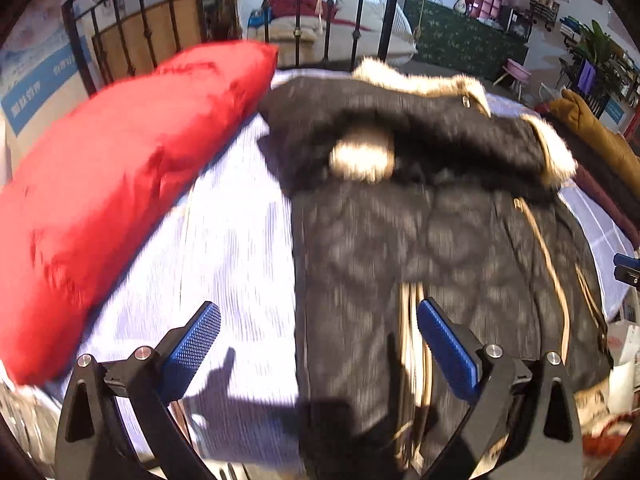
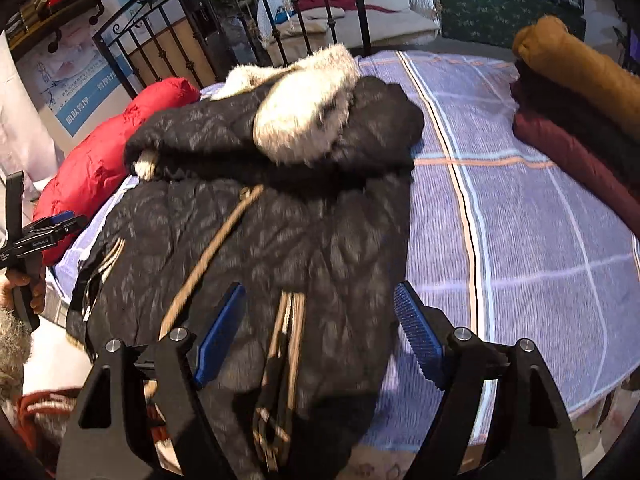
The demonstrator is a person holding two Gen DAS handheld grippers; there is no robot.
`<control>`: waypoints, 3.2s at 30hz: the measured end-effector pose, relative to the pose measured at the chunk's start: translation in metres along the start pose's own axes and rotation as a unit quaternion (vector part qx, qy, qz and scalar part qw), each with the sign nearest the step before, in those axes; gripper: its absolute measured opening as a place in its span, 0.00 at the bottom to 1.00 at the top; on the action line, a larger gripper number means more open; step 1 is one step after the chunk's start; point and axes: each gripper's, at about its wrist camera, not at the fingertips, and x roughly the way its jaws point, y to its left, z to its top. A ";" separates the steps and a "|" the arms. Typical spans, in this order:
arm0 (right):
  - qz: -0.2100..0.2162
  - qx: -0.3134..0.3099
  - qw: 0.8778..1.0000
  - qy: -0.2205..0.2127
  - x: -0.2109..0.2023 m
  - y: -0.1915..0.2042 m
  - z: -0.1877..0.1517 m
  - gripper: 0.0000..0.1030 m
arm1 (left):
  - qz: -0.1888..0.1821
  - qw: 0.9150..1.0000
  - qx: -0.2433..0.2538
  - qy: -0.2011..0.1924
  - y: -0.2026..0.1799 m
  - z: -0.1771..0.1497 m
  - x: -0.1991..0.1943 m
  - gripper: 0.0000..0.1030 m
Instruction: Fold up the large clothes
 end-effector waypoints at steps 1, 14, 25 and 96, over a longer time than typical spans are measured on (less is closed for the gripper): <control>0.001 0.001 1.000 0.007 -0.002 -0.002 -0.010 0.74 | -0.002 1.000 -0.003 0.009 0.000 -0.011 0.000 0.94; 0.088 0.112 0.983 0.113 0.026 -0.011 -0.101 0.67 | -0.060 0.993 -0.074 0.070 0.003 -0.089 0.013 0.87; 0.150 0.149 0.967 0.146 0.043 -0.015 -0.113 0.28 | -0.083 0.993 -0.051 0.073 -0.011 -0.093 0.024 0.52; 0.196 0.250 0.947 -0.045 0.076 -0.111 0.293 0.88 | -0.311 0.885 -0.332 0.096 0.102 0.305 0.128 0.54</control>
